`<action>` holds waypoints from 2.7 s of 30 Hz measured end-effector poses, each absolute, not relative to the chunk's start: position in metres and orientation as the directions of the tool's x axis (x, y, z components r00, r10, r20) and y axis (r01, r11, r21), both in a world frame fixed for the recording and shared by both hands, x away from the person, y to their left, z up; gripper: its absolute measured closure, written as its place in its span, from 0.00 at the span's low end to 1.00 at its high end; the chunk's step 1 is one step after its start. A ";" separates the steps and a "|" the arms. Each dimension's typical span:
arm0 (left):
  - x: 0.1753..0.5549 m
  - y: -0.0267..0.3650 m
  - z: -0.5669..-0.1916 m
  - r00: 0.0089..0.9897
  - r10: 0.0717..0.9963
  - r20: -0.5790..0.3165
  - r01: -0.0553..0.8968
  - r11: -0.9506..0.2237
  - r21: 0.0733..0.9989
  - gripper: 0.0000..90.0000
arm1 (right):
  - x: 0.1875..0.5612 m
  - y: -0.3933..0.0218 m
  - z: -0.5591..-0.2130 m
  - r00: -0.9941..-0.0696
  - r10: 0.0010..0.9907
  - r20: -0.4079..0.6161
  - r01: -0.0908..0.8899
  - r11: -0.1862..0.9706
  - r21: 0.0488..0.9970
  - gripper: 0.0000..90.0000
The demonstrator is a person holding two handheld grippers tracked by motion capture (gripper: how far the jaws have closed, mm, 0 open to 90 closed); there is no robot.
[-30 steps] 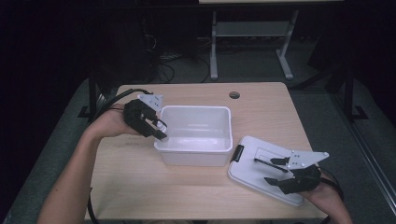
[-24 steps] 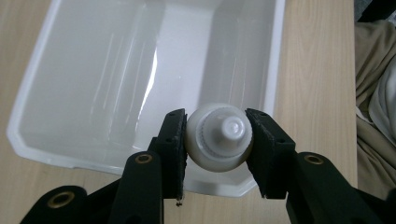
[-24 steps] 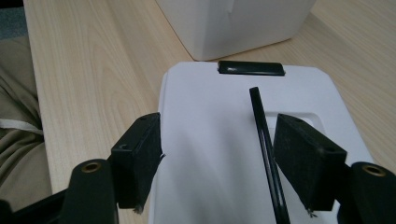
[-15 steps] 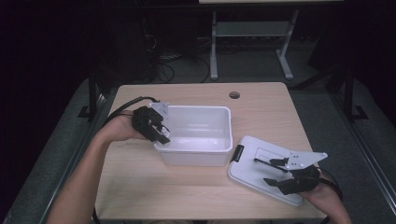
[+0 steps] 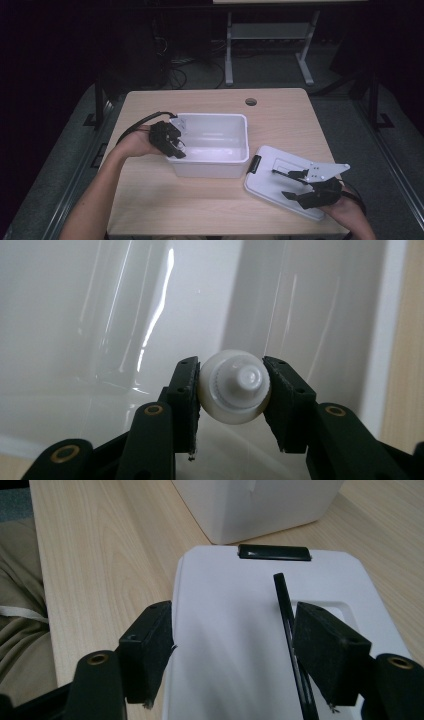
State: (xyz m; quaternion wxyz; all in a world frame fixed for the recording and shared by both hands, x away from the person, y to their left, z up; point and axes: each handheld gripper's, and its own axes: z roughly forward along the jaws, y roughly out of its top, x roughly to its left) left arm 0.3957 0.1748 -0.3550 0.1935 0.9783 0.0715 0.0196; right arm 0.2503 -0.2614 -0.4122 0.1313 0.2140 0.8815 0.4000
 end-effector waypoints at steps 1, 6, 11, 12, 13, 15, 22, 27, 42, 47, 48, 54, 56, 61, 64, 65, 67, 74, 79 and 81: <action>0.396 0.175 -0.356 0.989 0.146 0.007 0.132 -0.917 0.377 0.67 | 0.250 -0.262 -0.412 -0.874 0.483 -0.060 0.272 0.587 0.762 0.36; 0.396 0.177 -0.355 0.987 0.158 0.014 0.141 -0.915 0.378 0.67 | 0.250 -0.262 -0.412 -0.873 0.485 -0.058 0.273 0.583 0.765 0.36; 0.396 0.177 -0.355 0.987 0.160 0.018 0.141 -0.914 0.380 0.66 | 0.250 -0.261 -0.412 -0.874 0.482 -0.060 0.271 0.587 0.763 0.36; 0.396 0.177 -0.355 0.987 0.159 0.019 0.140 -0.916 0.377 0.66 | 0.250 -0.261 -0.412 -0.874 0.481 -0.061 0.270 0.587 0.763 0.36; 0.396 0.177 -0.355 0.987 0.160 0.018 0.142 -0.916 0.375 0.66 | 0.250 -0.261 -0.411 -0.875 0.481 -0.062 0.269 0.588 0.763 0.36; 0.396 0.176 -0.356 0.987 0.158 0.017 0.140 -0.918 0.371 0.66 | 0.249 -0.261 -0.411 -0.873 0.483 -0.061 0.271 0.586 0.764 0.36; 0.396 0.177 -0.356 0.987 0.160 0.016 0.143 -0.920 0.365 0.66 | 0.249 -0.261 -0.411 -0.873 0.484 -0.061 0.270 0.584 0.766 0.36; 0.396 0.178 -0.355 0.987 0.161 0.021 0.143 -0.921 0.362 0.69 | 0.249 -0.261 -0.411 -0.873 0.483 -0.063 0.268 0.585 0.765 0.35; 0.388 0.186 -0.332 0.983 0.182 0.039 0.152 -0.906 0.394 0.65 | 0.250 -0.260 -0.411 -0.873 0.484 -0.065 0.270 0.588 0.762 0.35; 0.380 0.193 -0.317 0.980 0.189 0.058 0.148 -0.896 0.419 0.64 | 0.250 -0.260 -0.412 -0.869 0.490 -0.066 0.276 0.591 0.758 0.35; 0.378 0.194 -0.314 0.979 0.192 0.067 0.147 -0.896 0.418 0.64 | 0.249 -0.260 -0.412 -0.870 0.488 -0.069 0.272 0.592 0.758 0.35; 0.362 0.205 -0.303 0.975 0.207 0.076 0.156 -0.890 0.428 0.62 | 0.248 -0.258 -0.409 -0.873 0.483 -0.076 0.264 0.596 0.758 0.35; 0.355 0.210 -0.300 0.974 0.210 0.083 0.154 -0.887 0.436 0.62 | 0.248 -0.257 -0.408 -0.874 0.479 -0.079 0.257 0.595 0.761 0.35; 0.337 0.224 -0.291 0.968 0.223 0.118 0.148 -0.881 0.449 0.62 | 0.247 -0.256 -0.406 -0.873 0.481 -0.083 0.252 0.591 0.766 0.35; 0.326 0.230 -0.288 0.964 0.228 0.135 0.142 -0.876 0.461 0.62 | 0.247 -0.253 -0.404 -0.874 0.479 -0.088 0.249 0.595 0.764 0.35; 0.322 0.232 -0.287 0.964 0.229 0.138 0.142 -0.876 0.461 0.62 | 0.247 -0.252 -0.404 -0.874 0.478 -0.085 0.251 0.594 0.764 0.35; 0.315 0.235 -0.288 0.964 0.224 0.142 0.136 -0.877 0.461 0.62 | 0.247 -0.251 -0.404 -0.874 0.479 -0.084 0.253 0.597 0.762 0.35; 0.295 0.242 -0.298 0.965 0.213 0.152 0.122 -0.880 0.459 0.62 | 0.248 -0.249 -0.405 -0.877 0.473 -0.087 0.249 0.601 0.759 0.35; 0.287 0.245 -0.308 0.964 0.220 0.149 0.129 -0.878 0.460 0.62 | 0.247 -0.249 -0.404 -0.875 0.477 -0.085 0.253 0.599 0.760 0.35; 0.284 0.246 -0.313 0.963 0.225 0.145 0.134 -0.875 0.464 0.62 | 0.246 -0.249 -0.404 -0.873 0.481 -0.079 0.257 0.592 0.764 0.34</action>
